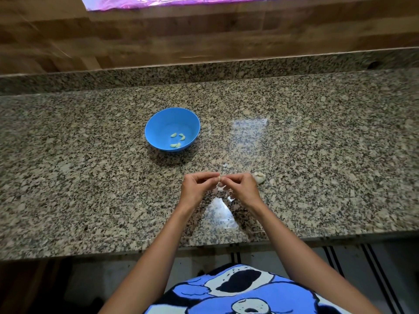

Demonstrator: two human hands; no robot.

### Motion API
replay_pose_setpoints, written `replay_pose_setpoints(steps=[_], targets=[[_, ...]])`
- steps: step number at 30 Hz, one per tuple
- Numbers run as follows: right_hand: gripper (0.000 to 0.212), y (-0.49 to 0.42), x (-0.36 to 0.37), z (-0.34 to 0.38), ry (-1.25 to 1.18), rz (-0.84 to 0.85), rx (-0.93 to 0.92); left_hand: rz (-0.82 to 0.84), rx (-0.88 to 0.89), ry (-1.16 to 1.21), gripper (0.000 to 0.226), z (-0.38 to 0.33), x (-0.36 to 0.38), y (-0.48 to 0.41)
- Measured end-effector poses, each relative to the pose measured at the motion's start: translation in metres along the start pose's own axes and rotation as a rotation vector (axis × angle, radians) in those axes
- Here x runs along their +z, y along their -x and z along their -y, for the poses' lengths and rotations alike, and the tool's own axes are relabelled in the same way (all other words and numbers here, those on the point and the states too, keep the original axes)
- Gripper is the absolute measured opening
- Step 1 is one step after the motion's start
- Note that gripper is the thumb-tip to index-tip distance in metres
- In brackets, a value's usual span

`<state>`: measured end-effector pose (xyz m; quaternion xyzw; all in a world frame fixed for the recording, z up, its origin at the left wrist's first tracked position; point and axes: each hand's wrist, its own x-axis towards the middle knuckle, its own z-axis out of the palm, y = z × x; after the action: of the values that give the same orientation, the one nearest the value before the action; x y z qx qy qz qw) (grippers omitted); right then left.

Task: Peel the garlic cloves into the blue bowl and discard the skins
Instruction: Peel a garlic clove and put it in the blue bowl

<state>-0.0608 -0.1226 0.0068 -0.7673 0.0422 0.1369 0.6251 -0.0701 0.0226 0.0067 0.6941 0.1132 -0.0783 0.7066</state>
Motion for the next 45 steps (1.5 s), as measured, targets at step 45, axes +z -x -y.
replay_pose_setpoints(steps=[45], targets=[[0.010, 0.004, -0.017, 0.008, -0.245, 0.213, 0.136, 0.075, 0.188, -0.224, 0.023, 0.004, -0.008, 0.002]])
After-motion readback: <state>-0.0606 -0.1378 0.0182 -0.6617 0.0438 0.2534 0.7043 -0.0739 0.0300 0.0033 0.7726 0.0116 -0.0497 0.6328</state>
